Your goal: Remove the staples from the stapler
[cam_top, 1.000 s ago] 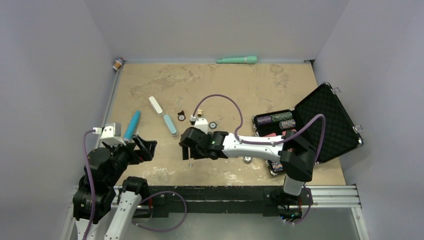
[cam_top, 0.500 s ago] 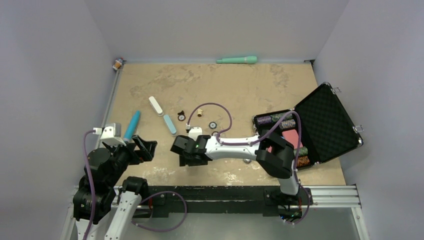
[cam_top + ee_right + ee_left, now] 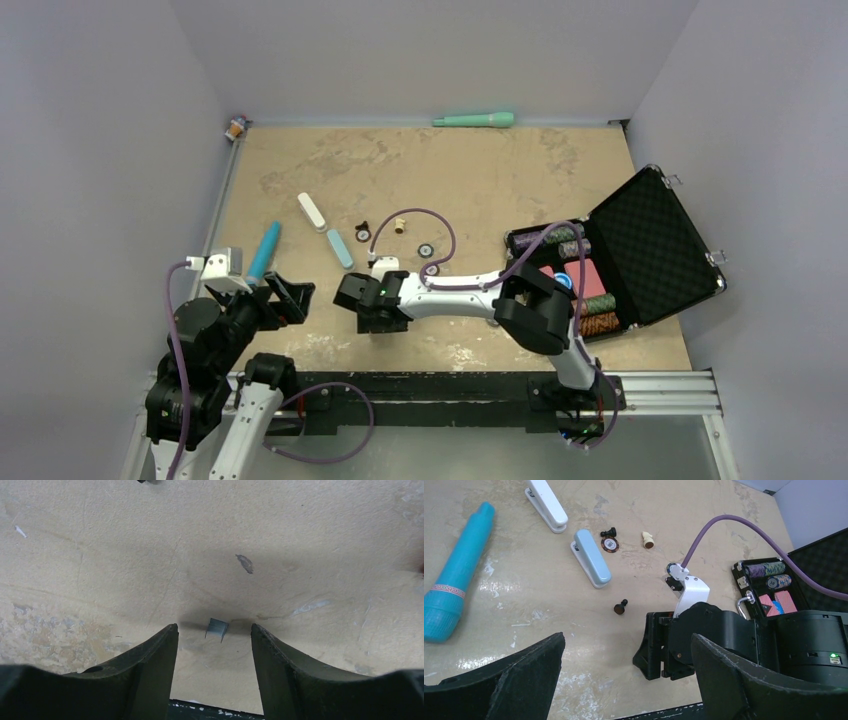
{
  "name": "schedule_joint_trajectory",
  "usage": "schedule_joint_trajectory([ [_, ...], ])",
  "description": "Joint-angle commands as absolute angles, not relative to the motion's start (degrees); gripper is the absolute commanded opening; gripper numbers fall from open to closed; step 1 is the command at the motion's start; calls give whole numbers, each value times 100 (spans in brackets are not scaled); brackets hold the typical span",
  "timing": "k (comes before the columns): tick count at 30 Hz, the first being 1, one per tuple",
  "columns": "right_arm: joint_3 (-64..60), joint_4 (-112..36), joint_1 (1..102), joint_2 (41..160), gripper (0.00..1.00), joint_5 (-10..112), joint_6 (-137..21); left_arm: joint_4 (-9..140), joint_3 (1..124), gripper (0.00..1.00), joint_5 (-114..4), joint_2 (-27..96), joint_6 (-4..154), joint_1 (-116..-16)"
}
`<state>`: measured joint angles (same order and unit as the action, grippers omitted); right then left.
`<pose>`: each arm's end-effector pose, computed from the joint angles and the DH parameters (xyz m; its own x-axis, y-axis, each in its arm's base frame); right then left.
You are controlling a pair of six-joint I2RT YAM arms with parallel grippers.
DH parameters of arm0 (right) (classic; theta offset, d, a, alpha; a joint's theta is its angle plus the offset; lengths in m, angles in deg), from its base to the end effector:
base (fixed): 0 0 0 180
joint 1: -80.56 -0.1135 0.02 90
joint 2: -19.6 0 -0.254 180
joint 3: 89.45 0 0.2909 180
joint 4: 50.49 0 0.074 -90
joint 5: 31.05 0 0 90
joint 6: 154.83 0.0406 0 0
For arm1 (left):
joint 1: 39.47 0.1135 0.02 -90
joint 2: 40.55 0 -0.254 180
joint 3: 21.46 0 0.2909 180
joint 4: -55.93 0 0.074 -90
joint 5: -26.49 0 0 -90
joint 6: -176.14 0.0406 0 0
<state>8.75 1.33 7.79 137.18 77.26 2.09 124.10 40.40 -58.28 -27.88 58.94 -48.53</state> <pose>0.1450 0.4244 0.1356 -0.9165 -0.0068 -0.3999 -0.0857 0.9799 0.1799 0.0691 -0.0148 0.3522 -0.3963 -0.3978 -0.8275 0.0684 0.8860 -0.4586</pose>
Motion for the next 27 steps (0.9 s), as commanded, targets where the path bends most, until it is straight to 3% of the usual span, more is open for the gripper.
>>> schedule_joint_trajectory([
  [1, 1170, 407, 722, 13798, 58, 7856, 329, 12181, 4028, 99, -5745, -2835, 6021, -4829],
  [8, 1228, 457, 685, 13878, 50, 7847, 319, 12180, 4020, 99, -5751, -2862, 6021, -4828],
  [11, 1292, 462, 659, 13925, 41, 7828, 277, 12174, 4021, 99, -5745, -2857, 6021, -4826],
  [27, 1443, 722, 612, 14083, 38, 8001, 328, 12171, 4020, 99, -5740, -2858, 6028, -4830],
])
